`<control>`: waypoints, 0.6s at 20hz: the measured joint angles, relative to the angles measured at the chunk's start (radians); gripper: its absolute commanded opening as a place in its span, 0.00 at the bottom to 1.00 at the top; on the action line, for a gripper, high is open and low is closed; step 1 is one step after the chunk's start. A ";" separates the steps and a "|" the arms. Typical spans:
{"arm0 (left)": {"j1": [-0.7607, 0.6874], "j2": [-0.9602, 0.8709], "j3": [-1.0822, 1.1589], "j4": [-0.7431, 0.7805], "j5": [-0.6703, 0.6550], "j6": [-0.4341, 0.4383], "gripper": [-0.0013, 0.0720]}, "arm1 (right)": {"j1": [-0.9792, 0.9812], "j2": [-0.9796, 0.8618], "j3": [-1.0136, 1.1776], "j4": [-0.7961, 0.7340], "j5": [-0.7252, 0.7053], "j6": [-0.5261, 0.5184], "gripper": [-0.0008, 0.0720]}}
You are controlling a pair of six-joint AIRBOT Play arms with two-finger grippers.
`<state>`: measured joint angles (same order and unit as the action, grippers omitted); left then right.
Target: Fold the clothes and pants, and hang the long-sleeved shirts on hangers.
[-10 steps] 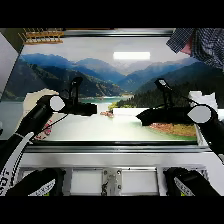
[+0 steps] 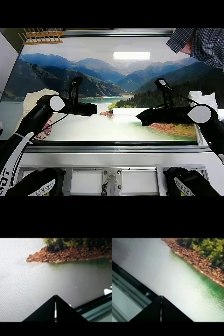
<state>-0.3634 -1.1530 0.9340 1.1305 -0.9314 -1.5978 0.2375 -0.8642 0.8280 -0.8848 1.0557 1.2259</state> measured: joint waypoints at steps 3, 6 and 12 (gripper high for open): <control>0.000 0.000 0.000 -0.002 0.000 -0.001 0.03 | 0.000 0.000 0.000 0.000 0.000 0.000 0.03; 0.004 0.002 0.000 0.006 0.008 -0.006 1.00 | 0.000 0.000 0.000 0.000 0.000 0.000 0.03; 0.203 0.047 0.001 0.276 -0.024 -0.017 0.96 | 0.000 0.000 0.000 0.000 0.000 0.000 0.03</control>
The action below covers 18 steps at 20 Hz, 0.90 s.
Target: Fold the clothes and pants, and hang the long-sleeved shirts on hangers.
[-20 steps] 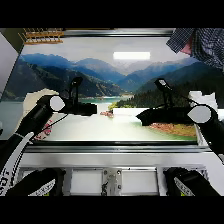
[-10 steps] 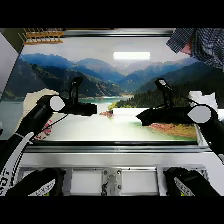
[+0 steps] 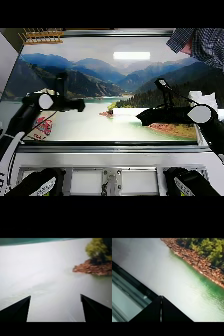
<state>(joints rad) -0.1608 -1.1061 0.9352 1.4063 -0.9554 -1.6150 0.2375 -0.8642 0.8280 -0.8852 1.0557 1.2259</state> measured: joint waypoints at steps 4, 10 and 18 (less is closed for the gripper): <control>0.259 -0.024 -0.002 0.127 -0.053 -0.007 0.96 | 0.000 0.000 0.000 0.000 0.000 0.000 0.03; 0.525 -0.169 -0.002 0.177 -0.096 -0.008 0.96 | 0.000 0.000 0.000 0.000 0.000 0.000 0.03; 0.546 -0.237 -0.038 0.183 -0.103 -0.018 0.03 | 0.000 0.000 0.000 0.000 0.000 0.000 0.03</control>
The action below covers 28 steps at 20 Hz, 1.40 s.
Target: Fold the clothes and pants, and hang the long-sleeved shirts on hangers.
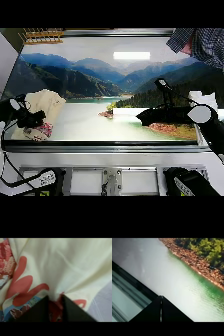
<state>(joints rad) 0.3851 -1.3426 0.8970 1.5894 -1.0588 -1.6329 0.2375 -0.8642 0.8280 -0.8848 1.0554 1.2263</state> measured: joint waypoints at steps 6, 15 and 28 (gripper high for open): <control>-0.232 0.039 0.062 -0.198 -0.012 0.066 0.03 | 0.000 0.000 0.000 0.043 0.000 0.000 0.03; -0.981 0.108 0.322 -0.334 0.060 0.254 0.05 | -0.119 0.003 0.006 0.129 -0.047 0.001 0.03; -0.562 0.194 0.082 -0.188 0.159 -0.192 0.79 | -0.435 0.077 0.001 0.049 -0.029 0.019 0.03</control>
<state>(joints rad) -0.1764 -1.1488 0.9787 1.4017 -0.8997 -1.8244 -0.1978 -0.7868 0.8291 -0.8356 1.0264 1.2453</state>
